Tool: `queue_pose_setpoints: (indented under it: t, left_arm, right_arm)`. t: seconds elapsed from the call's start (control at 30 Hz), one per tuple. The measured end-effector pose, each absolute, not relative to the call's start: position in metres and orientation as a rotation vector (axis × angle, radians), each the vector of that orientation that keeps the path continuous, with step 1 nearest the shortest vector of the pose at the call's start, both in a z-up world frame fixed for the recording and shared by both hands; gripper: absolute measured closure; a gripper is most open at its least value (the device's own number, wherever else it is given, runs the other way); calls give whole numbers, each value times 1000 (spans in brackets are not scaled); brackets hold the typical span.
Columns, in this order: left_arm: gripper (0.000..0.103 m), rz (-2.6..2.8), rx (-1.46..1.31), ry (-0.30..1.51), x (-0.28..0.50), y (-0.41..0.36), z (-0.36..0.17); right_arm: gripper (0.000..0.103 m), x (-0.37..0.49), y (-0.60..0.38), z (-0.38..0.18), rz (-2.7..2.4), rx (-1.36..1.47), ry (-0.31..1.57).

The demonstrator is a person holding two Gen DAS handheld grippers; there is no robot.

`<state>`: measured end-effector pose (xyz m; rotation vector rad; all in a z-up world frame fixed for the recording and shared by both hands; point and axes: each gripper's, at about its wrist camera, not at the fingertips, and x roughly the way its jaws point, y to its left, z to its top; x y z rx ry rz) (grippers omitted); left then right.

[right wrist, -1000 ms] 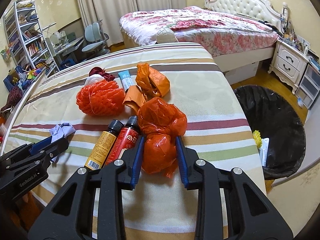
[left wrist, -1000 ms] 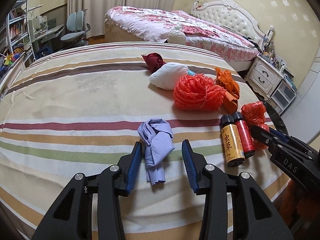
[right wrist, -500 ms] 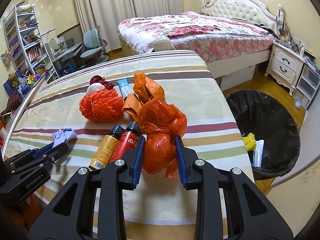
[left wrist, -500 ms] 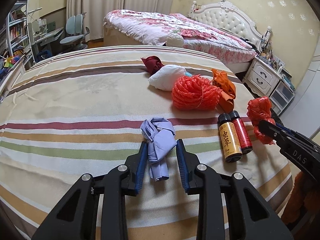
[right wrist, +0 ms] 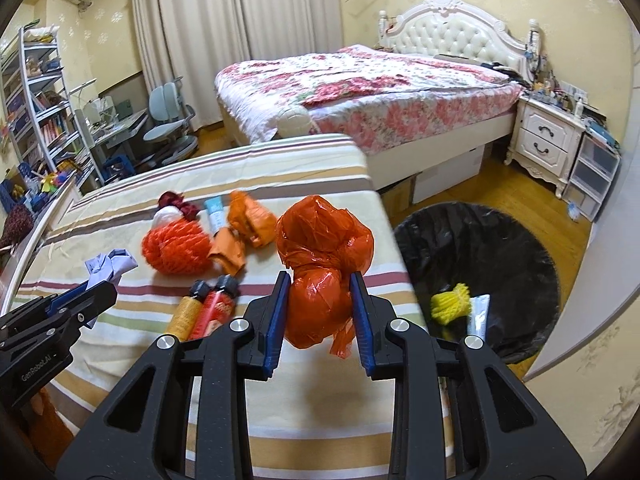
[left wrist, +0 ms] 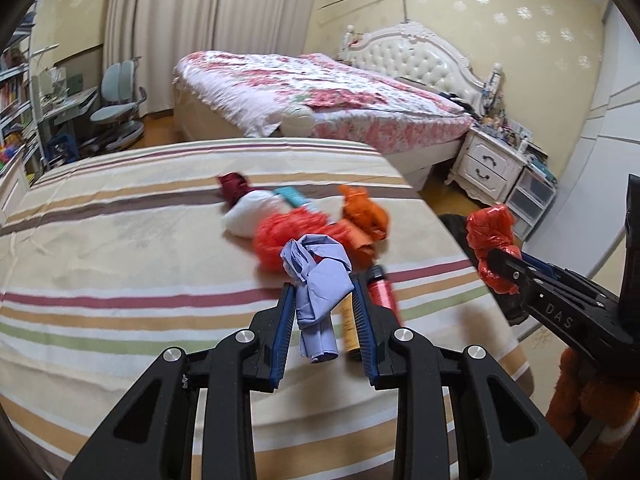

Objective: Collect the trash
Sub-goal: 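Carry the lavender cloth and red bag in both tools over the bin, then open both tools to drop the cloth and red bag into the bin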

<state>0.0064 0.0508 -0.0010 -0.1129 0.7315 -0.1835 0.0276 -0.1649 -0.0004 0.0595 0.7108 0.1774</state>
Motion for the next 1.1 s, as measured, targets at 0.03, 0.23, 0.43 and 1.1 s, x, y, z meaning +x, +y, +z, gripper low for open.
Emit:
queue_pose_setpoints:
  t: [0.03, 0.23, 0.43, 1.1]
  left_arm:
    - [73, -201, -107, 726, 9, 42, 1]
    - [73, -292, -66, 698, 33, -15, 8]
    - [73, -347, -13, 700, 64, -75, 3]
    - [73, -356, 135, 790, 138, -172, -44]
  right_arm:
    - [74, 29, -171, 1, 162, 63, 706]
    - [74, 41, -217, 2, 61, 87, 693]
    - [74, 62, -262, -8, -25, 108, 702]
    - [73, 111, -325, -50, -121, 134, 765]
